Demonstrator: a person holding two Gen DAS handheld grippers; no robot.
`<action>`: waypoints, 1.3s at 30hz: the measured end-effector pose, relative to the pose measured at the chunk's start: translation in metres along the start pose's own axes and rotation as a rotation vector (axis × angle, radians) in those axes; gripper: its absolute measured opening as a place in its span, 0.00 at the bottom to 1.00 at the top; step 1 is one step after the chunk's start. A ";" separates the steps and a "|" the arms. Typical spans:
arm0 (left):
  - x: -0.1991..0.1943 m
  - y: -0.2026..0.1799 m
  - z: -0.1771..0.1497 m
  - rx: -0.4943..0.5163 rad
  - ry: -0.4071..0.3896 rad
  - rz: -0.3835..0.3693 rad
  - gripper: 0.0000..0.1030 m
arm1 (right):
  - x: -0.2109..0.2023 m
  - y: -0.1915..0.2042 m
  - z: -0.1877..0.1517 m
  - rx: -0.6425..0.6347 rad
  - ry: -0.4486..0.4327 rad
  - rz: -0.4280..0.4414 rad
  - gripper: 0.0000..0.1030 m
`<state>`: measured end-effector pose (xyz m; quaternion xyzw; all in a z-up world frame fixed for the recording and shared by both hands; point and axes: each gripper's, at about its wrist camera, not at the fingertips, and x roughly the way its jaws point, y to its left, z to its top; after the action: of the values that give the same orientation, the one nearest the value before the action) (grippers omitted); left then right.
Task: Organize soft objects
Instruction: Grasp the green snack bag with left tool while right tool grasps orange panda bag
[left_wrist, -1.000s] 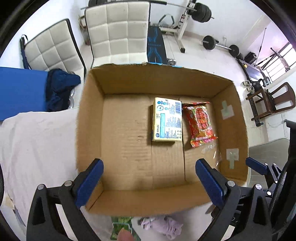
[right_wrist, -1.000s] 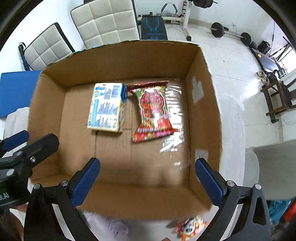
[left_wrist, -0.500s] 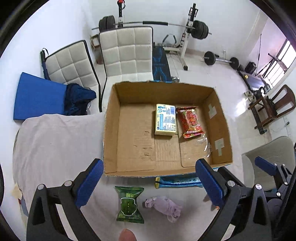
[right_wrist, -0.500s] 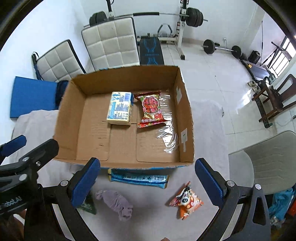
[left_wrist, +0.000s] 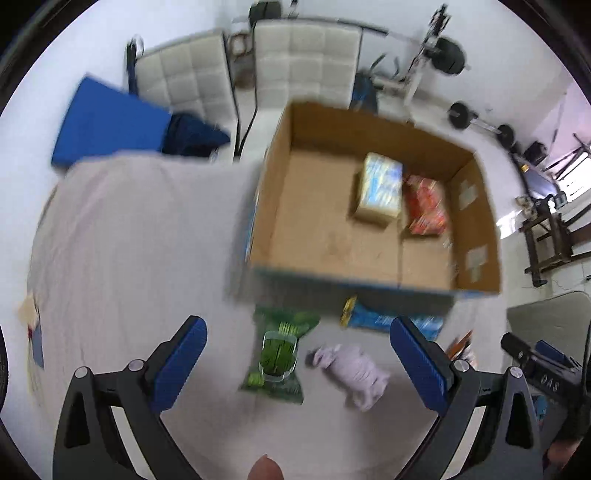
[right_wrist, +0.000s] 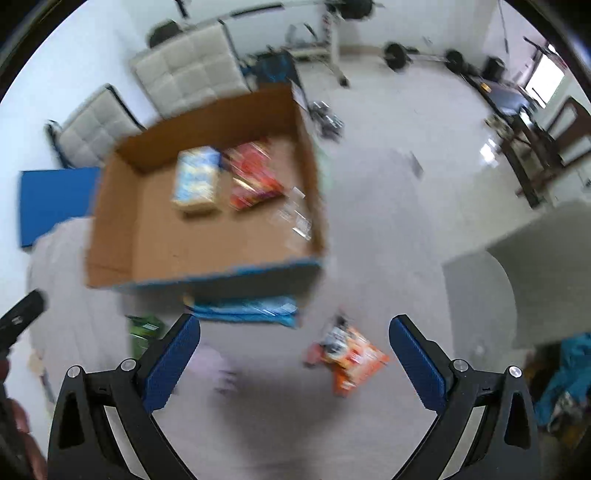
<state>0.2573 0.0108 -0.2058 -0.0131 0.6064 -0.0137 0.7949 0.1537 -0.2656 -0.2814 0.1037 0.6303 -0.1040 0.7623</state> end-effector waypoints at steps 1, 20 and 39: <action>0.011 0.002 -0.007 -0.005 0.025 0.010 0.99 | 0.015 -0.006 -0.004 0.002 0.030 -0.028 1.00; 0.152 0.020 -0.056 -0.011 0.303 0.112 0.99 | 0.154 -0.019 -0.050 -0.087 0.315 -0.023 0.96; 0.177 0.005 -0.062 0.068 0.350 0.087 0.50 | 0.176 -0.013 -0.048 -0.149 0.367 0.027 0.75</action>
<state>0.2445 0.0087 -0.3926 0.0425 0.7345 -0.0017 0.6773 0.1369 -0.2687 -0.4631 0.0728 0.7632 -0.0263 0.6415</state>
